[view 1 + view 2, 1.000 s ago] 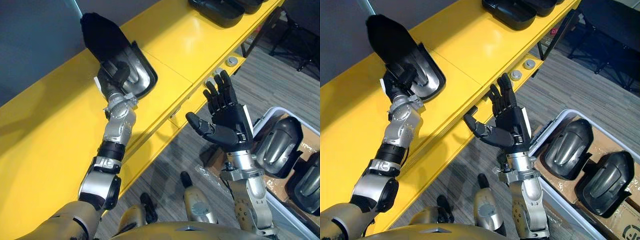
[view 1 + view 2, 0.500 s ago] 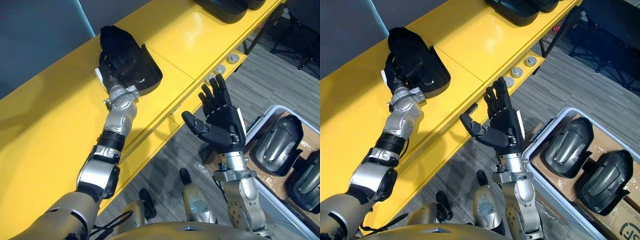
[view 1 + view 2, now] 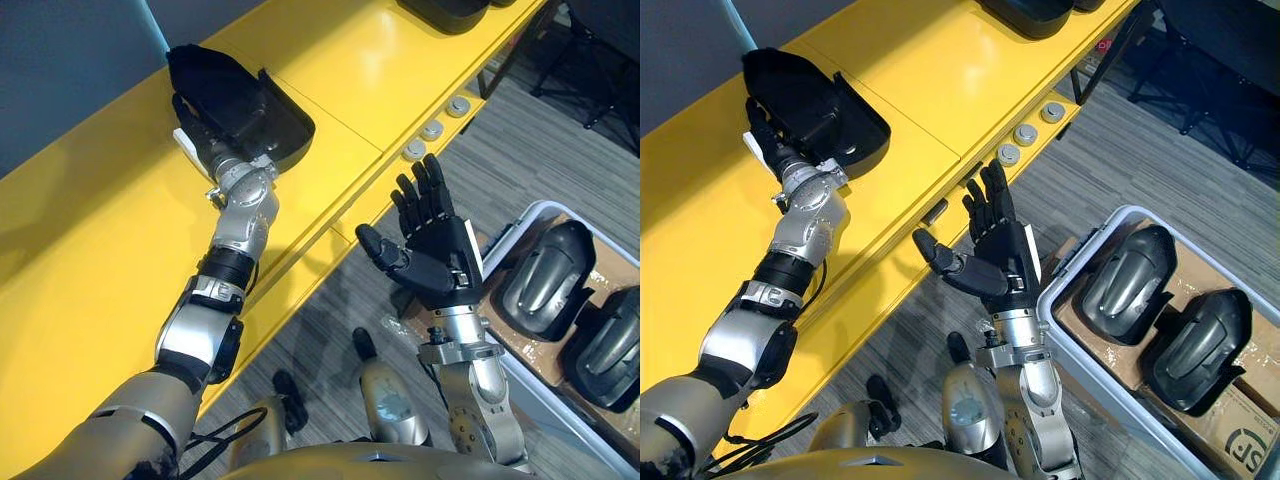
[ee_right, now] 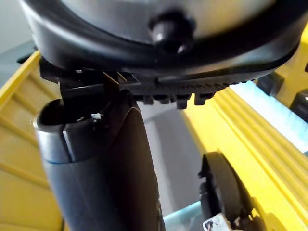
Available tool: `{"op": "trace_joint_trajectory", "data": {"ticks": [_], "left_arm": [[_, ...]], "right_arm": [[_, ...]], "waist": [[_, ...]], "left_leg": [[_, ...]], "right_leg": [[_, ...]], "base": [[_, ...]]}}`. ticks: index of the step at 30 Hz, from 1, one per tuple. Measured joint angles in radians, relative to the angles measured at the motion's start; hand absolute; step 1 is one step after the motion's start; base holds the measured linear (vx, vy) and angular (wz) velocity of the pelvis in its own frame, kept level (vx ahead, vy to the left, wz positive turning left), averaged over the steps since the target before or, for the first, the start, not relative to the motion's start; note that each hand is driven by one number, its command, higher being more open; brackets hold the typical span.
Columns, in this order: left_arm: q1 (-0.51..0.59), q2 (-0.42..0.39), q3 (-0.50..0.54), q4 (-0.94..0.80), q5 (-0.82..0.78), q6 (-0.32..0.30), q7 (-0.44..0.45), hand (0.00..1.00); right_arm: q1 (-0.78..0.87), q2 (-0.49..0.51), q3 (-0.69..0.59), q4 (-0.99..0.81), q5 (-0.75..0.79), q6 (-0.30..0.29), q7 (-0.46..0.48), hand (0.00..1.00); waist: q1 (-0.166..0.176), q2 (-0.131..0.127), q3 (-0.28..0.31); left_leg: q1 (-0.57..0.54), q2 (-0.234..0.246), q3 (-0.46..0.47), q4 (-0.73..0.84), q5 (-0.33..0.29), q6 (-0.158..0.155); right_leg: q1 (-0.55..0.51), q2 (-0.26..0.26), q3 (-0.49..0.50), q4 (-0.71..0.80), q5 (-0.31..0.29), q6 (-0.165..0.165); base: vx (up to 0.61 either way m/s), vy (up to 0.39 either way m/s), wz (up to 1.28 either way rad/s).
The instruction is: Walk over and take three plastic housings, then place them on the shelf
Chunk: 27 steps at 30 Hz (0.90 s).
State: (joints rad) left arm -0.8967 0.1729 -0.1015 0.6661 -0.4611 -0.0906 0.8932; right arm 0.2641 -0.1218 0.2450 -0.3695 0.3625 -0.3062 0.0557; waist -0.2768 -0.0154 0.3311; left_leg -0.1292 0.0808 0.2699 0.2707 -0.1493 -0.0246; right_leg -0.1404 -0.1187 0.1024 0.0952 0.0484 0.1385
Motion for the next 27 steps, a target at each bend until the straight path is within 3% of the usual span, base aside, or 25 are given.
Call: {"op": "trace_joint_trajectory", "data": {"ticks": [8, 11, 15, 20, 27], "left_arm": [[0.003, -0.001, 0.001, -0.01, 0.002, -0.01, -0.007, 1.0], [0.004, -0.005, 0.002, -0.01, 0.017, 0.032, -0.01, 1.0], [0.027, -0.006, 0.002, -0.022, 0.167, 0.124, -0.012, 1.0], [0.05, -0.011, 0.002, -0.05, 0.197, 0.194, -0.004, 1.0], [0.081, -0.018, 0.049, -0.051, 0.202, 0.224, 0.05, 1.0]], "right_arm": [[0.006, -0.001, 0.014, 0.003, -0.005, -0.007, -0.023, 1.0], [0.021, -0.001, 0.024, 0.003, -0.005, -0.012, -0.034, 1.0], [0.033, -0.011, 0.053, 0.006, -0.006, -0.012, -0.047, 1.0], [0.036, -0.023, 0.087, 0.011, -0.001, -0.012, -0.051, 1.0], [0.05, -0.024, 0.105, 0.048, -0.003, -0.012, -0.044, 1.0]], "waist": [[0.002, 0.0, 0.0], [0.001, 0.001, -0.001], [0.004, 0.006, -0.004], [0.006, 0.021, -0.029], [0.004, 0.031, -0.076]], "left_leg": [[0.021, -0.003, -0.01, -0.042, 0.025, -0.005], [0.039, -0.003, -0.019, -0.056, 0.028, -0.008], [0.063, -0.005, -0.023, -0.081, 0.038, -0.011], [0.072, -0.006, -0.023, -0.093, 0.041, -0.012], [0.102, -0.01, -0.022, -0.121, 0.055, -0.015]], "right_leg": [[0.015, 0.0, -0.017, -0.014, 0.004, -0.001], [0.037, 0.0, -0.029, -0.027, 0.005, -0.001], [0.057, 0.001, -0.037, -0.038, 0.005, -0.002], [0.064, 0.001, -0.039, -0.046, 0.005, -0.002], [0.075, 0.001, -0.04, -0.048, 0.005, -0.002]], "base": [[0.01, -0.002, 0.03], [0.01, 0.001, 0.08], [0.01, 0.0, 0.03], [0.0, 0.0, 0.0], [-0.01, 0.001, 0.0]]}}
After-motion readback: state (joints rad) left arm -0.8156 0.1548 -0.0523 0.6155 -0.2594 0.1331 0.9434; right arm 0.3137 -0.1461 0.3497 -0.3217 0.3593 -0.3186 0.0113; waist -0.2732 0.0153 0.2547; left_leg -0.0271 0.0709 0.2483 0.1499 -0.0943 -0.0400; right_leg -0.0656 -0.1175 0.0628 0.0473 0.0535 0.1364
